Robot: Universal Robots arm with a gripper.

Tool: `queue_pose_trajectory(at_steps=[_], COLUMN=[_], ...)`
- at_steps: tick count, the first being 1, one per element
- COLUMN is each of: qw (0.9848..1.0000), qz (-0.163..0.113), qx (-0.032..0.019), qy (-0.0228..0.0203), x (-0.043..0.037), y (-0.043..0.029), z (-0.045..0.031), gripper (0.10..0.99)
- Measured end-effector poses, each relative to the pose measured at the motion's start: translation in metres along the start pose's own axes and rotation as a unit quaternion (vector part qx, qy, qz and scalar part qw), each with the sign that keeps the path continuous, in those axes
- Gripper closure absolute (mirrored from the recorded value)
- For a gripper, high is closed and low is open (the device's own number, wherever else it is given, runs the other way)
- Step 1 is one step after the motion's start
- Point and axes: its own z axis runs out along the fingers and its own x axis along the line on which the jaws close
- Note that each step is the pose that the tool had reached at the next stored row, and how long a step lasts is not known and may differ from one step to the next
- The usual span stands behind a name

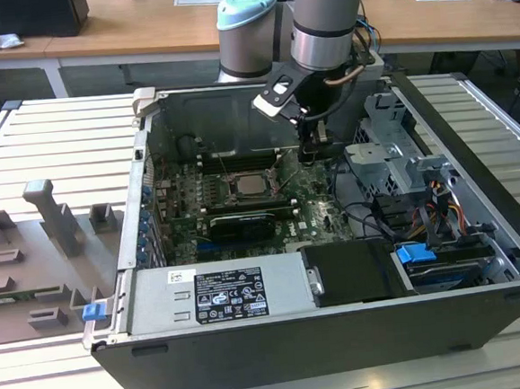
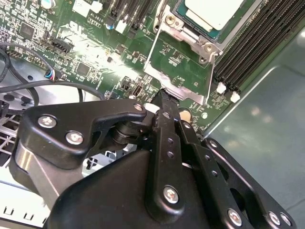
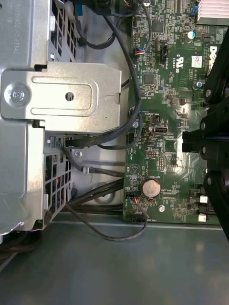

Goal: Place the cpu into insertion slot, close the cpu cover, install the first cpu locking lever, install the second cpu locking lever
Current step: 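Close the cpu cover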

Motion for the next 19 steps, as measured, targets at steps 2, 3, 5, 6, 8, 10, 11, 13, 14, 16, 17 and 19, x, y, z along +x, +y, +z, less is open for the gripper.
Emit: queue_pose_trajectory(at_steps=[2, 3, 5, 6, 8, 10, 11, 13, 14, 16, 17, 19], qw=[1.0000, 1.0000, 1.0000, 1.0000, 1.0000, 1.0000, 1.0000, 1.0000, 1.0000, 1.0000, 1.0000, 1.0000], qz=[0.000, 0.000, 0.000, 0.000, 0.000, 0.000, 0.000, 0.000, 0.000, 0.000, 0.000, 0.000], qx=[0.0000, 0.0000, 0.0000, 0.0000, 0.0000, 0.0000, 0.0000, 0.0000, 0.0000, 0.0000, 0.0000, 0.0000], qy=[0.0000, 0.0000, 0.0000, 0.0000, 0.0000, 0.0000, 0.0000, 0.0000, 0.0000, 0.0000, 0.0000, 0.0000], x=[0.0000, 0.0000, 0.0001, 0.0001, 0.0001, 0.0001, 0.0001, 0.0002, 0.0002, 0.0003, 0.0003, 0.0004], y=[-0.0013, -0.0014, -0.0017, -0.0020, -0.0026, -0.0034, -0.0037, -0.0044, -0.0051, -0.0072, -0.0082, -0.0115], z=[0.0000, 0.0000, 0.0000, 0.0000, -0.0001, -0.0001, -0.0001, -0.0001, -0.0001, -0.0001, -0.0001, -0.0002], gripper=[0.980, 0.980, 0.980, 0.980, 0.980, 0.980, 0.980, 0.980, 0.980, 0.980, 0.980, 0.980])
